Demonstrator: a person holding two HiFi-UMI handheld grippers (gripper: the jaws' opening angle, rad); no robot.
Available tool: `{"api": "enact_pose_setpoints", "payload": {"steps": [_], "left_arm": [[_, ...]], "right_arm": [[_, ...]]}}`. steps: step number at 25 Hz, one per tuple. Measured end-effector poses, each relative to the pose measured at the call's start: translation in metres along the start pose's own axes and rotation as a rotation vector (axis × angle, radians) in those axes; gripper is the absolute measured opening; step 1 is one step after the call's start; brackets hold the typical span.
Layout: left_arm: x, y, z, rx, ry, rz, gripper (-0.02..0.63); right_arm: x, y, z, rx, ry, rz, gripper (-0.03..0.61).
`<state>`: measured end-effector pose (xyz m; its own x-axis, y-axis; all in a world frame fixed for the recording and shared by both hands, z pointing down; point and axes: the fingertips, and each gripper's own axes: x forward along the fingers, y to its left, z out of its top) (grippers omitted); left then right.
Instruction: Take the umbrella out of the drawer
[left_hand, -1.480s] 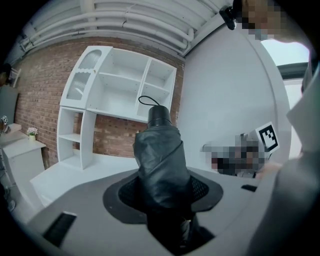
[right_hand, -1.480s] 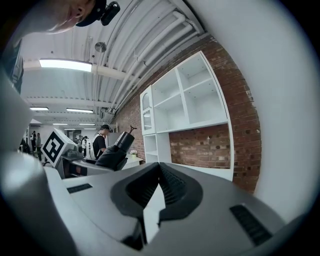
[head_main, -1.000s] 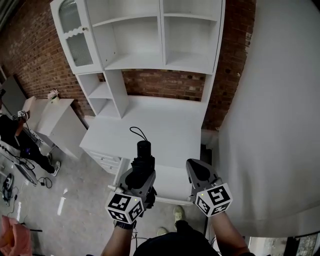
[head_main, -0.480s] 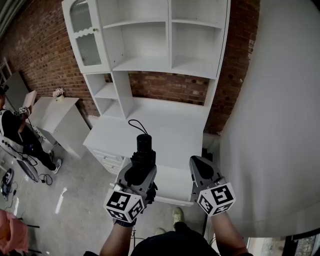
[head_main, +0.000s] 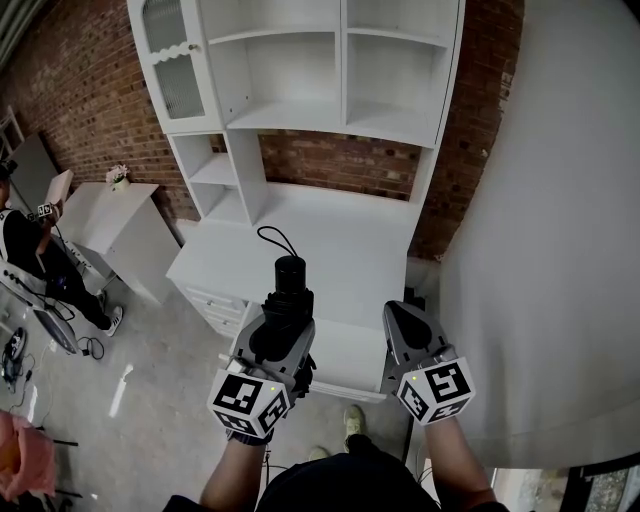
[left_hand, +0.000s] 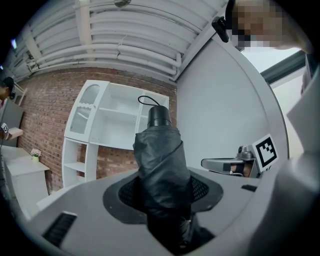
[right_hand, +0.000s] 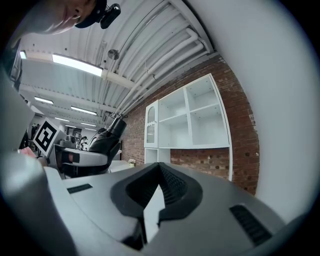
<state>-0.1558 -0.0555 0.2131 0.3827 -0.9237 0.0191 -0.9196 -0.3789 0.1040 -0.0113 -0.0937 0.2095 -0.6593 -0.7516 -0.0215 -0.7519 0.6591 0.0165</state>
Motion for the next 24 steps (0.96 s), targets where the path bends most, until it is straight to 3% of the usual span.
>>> {"api": "enact_pose_setpoints", "payload": {"steps": [24], "left_arm": [[-0.0018,0.0014,0.0046,0.010,-0.011,0.012,0.198]], "right_arm": [[0.0012,0.0039,-0.0016,-0.019,0.009,0.019,0.005]]}}
